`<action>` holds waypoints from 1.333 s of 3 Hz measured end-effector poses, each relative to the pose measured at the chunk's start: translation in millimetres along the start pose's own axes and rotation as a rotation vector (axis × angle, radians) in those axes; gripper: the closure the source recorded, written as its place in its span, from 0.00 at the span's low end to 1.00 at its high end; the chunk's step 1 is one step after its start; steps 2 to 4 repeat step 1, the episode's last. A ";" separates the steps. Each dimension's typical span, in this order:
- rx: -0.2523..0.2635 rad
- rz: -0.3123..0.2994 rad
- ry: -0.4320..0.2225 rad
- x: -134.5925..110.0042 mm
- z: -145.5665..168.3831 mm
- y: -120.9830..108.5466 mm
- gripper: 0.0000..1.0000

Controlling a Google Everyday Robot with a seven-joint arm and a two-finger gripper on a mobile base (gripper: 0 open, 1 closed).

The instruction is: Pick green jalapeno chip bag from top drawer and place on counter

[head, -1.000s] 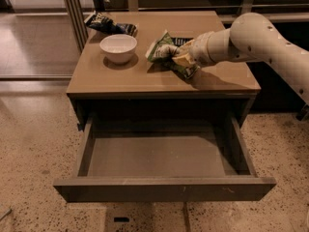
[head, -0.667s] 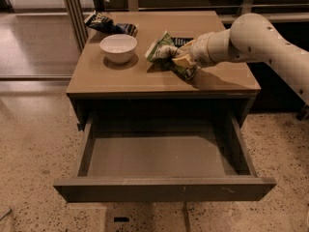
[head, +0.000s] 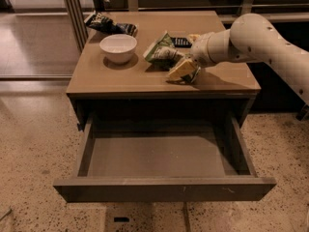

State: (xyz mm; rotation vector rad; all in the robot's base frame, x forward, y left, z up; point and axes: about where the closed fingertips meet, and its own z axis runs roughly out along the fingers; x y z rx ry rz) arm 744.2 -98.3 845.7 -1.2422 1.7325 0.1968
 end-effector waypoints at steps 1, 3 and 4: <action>0.000 0.000 0.000 0.0 0.0 0.0 0.00; 0.000 0.000 0.000 0.0 0.0 0.0 0.00; 0.000 0.000 0.000 0.0 0.0 0.0 0.00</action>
Offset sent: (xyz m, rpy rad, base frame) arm 0.0000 0.0000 0.0000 0.0000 0.0000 0.0000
